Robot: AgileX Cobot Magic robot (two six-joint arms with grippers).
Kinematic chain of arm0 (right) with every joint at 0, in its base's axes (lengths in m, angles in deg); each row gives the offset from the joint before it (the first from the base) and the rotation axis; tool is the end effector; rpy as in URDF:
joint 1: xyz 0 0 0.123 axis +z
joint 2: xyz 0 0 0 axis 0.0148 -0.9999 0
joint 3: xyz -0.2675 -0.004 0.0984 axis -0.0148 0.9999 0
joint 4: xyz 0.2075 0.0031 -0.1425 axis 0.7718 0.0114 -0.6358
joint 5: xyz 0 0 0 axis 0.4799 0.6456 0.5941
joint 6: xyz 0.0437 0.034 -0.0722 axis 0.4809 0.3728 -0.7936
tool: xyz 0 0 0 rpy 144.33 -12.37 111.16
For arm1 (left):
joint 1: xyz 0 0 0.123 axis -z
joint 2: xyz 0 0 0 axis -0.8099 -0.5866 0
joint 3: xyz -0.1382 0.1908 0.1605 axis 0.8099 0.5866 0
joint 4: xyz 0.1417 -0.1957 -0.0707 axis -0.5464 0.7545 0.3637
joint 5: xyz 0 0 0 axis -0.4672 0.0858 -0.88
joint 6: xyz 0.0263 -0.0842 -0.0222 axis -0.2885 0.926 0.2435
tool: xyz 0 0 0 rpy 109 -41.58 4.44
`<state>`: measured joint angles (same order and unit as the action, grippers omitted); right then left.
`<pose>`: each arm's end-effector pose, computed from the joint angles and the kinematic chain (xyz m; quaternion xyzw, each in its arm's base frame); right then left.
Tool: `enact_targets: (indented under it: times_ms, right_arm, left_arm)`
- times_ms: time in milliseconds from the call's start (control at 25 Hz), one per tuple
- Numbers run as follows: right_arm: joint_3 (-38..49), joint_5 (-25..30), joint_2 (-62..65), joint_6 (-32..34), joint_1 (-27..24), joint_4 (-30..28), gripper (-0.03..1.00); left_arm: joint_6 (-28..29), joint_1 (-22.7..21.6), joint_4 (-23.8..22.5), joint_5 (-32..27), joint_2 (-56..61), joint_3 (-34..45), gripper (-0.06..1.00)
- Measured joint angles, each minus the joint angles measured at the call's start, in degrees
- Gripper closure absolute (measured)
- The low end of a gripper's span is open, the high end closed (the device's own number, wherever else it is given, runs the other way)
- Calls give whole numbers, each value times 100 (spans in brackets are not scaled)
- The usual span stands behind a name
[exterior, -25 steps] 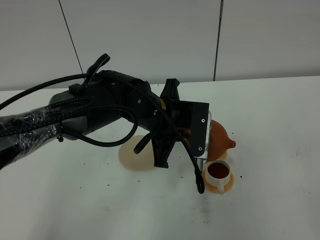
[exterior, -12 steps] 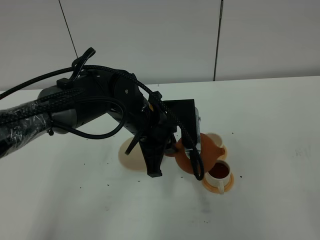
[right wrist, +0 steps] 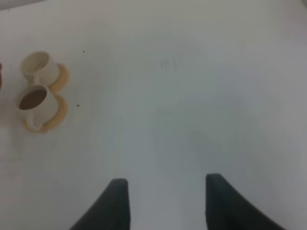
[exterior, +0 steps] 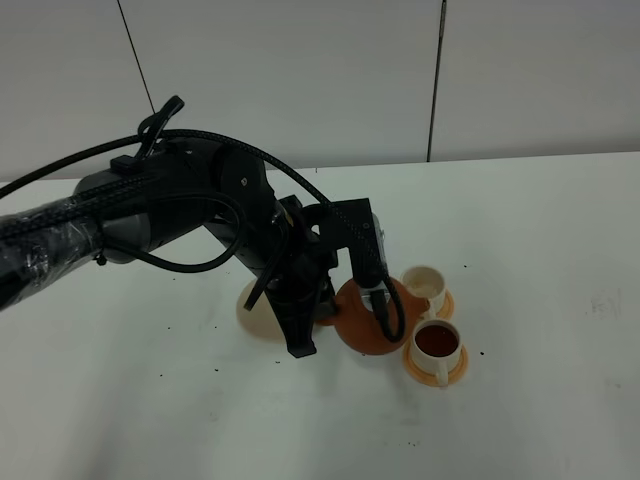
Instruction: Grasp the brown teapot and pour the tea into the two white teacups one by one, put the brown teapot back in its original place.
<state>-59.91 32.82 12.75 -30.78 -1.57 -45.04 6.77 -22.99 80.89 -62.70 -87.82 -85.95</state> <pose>-0.0046 0.0074 0.2730 0.0210 0.8560 0.0533 0.5138 0.3598 -0.2298 0.2032 0.6695 0.7116 -0.0172 0.2123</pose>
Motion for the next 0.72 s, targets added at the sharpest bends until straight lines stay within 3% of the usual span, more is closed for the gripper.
enact_targets:
  times_ms: [720]
  right_arm:
    - [0, 0, 0, 0, 0, 0, 61]
  left_arm:
    - [-112, -130, 126, 498, -56, 348, 77]
